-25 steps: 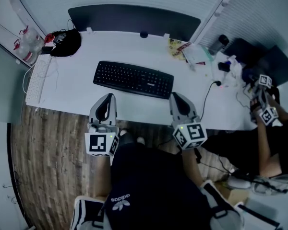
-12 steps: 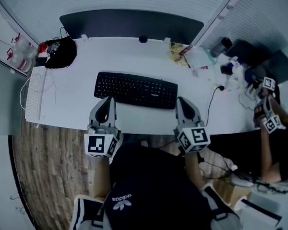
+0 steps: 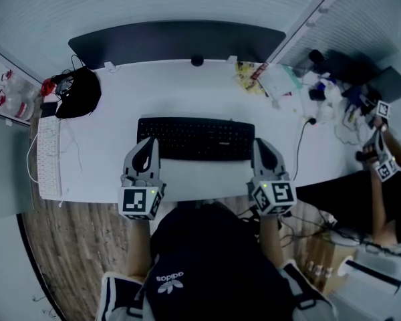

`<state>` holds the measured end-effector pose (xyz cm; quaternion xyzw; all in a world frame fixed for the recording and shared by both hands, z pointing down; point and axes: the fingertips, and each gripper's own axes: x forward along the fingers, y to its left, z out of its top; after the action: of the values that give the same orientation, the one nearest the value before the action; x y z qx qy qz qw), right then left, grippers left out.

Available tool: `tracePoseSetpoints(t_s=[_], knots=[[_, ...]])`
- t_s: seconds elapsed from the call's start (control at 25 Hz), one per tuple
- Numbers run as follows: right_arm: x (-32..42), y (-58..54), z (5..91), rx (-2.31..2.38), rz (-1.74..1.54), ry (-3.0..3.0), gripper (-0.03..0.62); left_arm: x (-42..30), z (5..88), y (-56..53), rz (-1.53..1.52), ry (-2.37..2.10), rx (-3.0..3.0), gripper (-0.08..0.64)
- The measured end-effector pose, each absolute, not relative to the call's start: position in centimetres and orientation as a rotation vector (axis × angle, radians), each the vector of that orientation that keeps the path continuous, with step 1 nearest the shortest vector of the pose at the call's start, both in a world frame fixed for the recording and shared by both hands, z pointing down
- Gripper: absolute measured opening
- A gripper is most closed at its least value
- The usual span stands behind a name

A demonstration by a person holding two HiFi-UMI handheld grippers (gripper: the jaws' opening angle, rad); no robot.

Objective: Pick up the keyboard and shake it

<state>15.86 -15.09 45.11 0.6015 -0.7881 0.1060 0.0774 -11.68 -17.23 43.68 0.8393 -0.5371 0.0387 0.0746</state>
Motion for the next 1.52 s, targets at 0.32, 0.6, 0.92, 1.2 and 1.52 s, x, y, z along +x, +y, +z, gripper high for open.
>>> tracePoseSetpoints(t_s=[0.32, 0.6, 0.92, 1.2, 1.52], knots=[[14.9, -14.5, 45.8, 1.839, 0.329, -2.294, 0.003, -13.6, 44.8, -17.9, 0.105, -1.579, 2.504, 0.003], [14.8, -14.8, 45.9, 1.844, 0.344, -2.29, 0.003, -14.2, 46.2, -18.0, 0.177, -1.548, 2.518, 0.003], [15.0, -16.2, 47.0, 1.831, 0.38, -2.309, 0.003, -15.3, 46.4, -18.4, 0.213, -1.603, 2.47, 0.003], [15.8, -17.8, 46.8, 1.798, 0.368, -2.326, 0.004, -16.7, 46.5, -18.6, 0.257, -1.692, 2.475, 0.003], [16.5, -19.1, 46.8, 1.792, 0.376, -2.351, 0.003, -18.0, 47.3, -19.3, 0.23, -1.715, 2.392, 0.003]])
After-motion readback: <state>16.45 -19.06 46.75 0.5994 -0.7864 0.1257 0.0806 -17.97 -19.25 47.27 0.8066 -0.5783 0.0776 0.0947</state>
